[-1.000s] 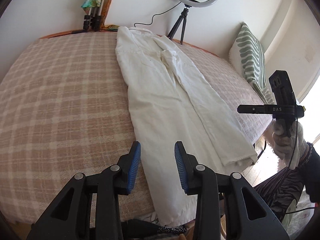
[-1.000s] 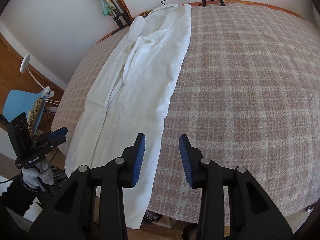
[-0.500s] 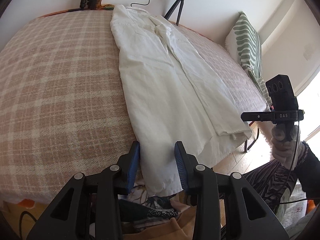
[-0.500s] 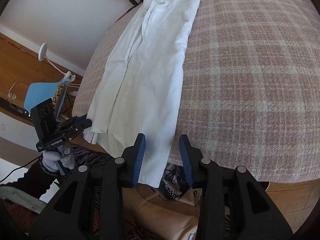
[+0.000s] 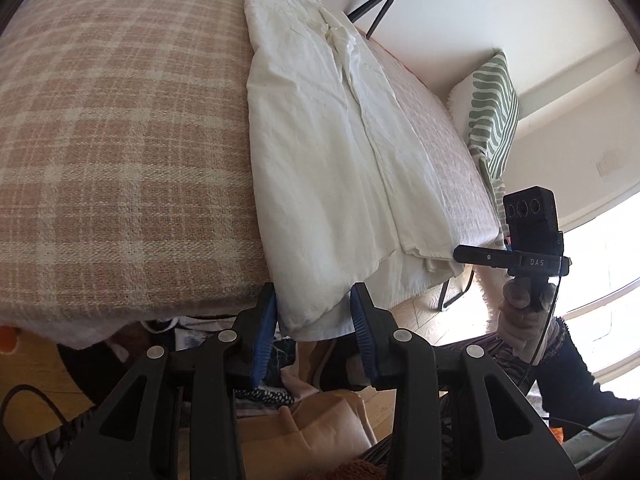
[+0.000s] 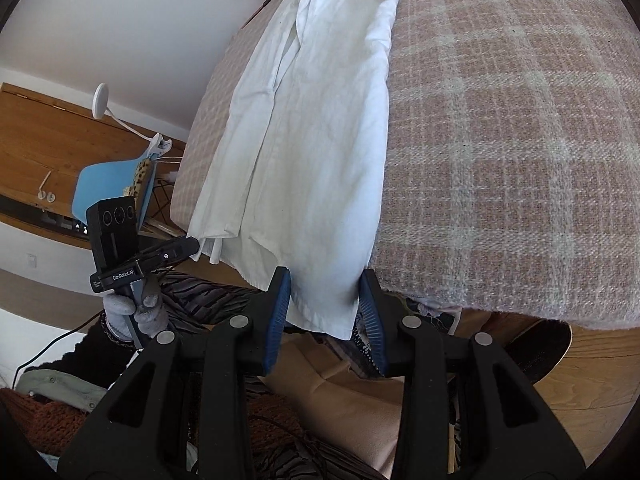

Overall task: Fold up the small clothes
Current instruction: 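Grasp the hem end of the white shirt strip with both grippers, then lift the hem end with both grippers and fold it toward the collar, release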

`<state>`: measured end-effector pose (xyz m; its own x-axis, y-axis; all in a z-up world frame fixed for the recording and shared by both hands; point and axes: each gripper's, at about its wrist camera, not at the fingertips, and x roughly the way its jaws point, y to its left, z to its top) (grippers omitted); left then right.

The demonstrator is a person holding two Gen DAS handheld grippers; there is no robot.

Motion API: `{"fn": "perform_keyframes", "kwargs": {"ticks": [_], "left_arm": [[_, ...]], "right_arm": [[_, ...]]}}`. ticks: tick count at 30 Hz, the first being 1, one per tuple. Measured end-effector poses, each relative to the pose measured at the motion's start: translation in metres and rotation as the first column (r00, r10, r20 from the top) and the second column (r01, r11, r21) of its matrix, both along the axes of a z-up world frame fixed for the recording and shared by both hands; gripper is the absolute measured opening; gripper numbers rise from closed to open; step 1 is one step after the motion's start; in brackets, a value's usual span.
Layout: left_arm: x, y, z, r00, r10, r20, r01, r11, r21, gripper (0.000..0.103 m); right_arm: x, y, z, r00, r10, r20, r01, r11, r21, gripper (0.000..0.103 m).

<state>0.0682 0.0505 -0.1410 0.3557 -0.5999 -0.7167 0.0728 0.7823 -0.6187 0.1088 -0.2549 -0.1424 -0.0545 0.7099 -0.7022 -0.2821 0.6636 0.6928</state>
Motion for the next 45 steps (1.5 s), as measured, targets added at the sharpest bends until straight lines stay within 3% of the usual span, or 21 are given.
{"fn": "perform_keyframes", "kwargs": {"ticks": [2, 3, 4, 6, 12, 19, 27, 31, 40, 41, 43, 45], "left_arm": [[0.002, 0.001, -0.001, 1.0, 0.009, -0.005, -0.009, 1.0, -0.029, 0.028], [0.003, 0.001, -0.001, 1.0, 0.012, -0.002, -0.012, 0.999, -0.035, 0.017], [0.003, 0.002, -0.001, 1.0, 0.01, 0.001, -0.01, 0.999, -0.039, 0.012], [0.003, 0.003, 0.0, 1.0, 0.006, 0.002, -0.006, 0.998, -0.057, 0.01], [0.006, 0.004, 0.015, 0.999, 0.002, 0.047, 0.003, 0.993, -0.114, 0.007], [0.035, 0.002, 0.044, 0.992, 0.022, 0.127, -0.002, 0.987, -0.158, 0.007], [0.093, -0.001, 0.066, 0.979, 0.031, 0.2, -0.013, 0.996, -0.091, 0.007], [0.123, 0.005, 0.06, 0.981, 0.054, 0.188, -0.04, 0.996, -0.076, 0.007], [0.176, 0.018, 0.047, 0.98, 0.111, 0.165, -0.099, 0.992, -0.078, 0.007], [0.181, 0.018, 0.048, 0.979, 0.113, 0.169, -0.104, 0.993, -0.064, 0.011], [0.189, 0.02, 0.052, 0.975, 0.13, 0.181, -0.129, 0.992, -0.02, 0.012], [0.194, 0.023, 0.055, 0.974, 0.138, 0.18, -0.138, 0.99, -0.018, 0.016]], "right_arm": [[0.001, 0.005, 0.0, 1.0, 0.007, -0.001, -0.007, 1.0, 0.001, 0.036], [0.001, 0.006, 0.0, 1.0, 0.008, 0.0, -0.008, 1.0, 0.0, 0.029], [0.001, 0.007, 0.0, 1.0, 0.009, -0.001, -0.009, 1.0, 0.009, 0.024], [0.002, 0.009, 0.0, 1.0, 0.001, -0.009, -0.001, 1.0, 0.03, 0.016], [0.004, 0.0, 0.007, 0.998, -0.052, -0.037, 0.057, 0.985, 0.164, 0.012], [0.023, -0.003, 0.037, 0.992, -0.123, 0.014, 0.115, 0.961, 0.253, 0.012], [0.075, 0.005, 0.062, 0.976, -0.202, 0.079, 0.175, 0.949, 0.264, 0.012], [0.104, 0.013, 0.06, 0.971, -0.22, 0.092, 0.193, 0.95, 0.244, 0.012], [0.164, 0.011, 0.032, 0.956, -0.291, 0.026, 0.28, 0.936, 0.214, 0.012], [0.171, 0.012, 0.028, 0.957, -0.291, 0.015, 0.282, 0.936, 0.211, 0.012], [0.18, 0.012, 0.023, 0.955, -0.297, -0.001, 0.291, 0.936, 0.197, 0.014], [0.188, 0.009, 0.019, 0.952, -0.303, -0.038, 0.304, 0.931, 0.199, 0.032]]}}
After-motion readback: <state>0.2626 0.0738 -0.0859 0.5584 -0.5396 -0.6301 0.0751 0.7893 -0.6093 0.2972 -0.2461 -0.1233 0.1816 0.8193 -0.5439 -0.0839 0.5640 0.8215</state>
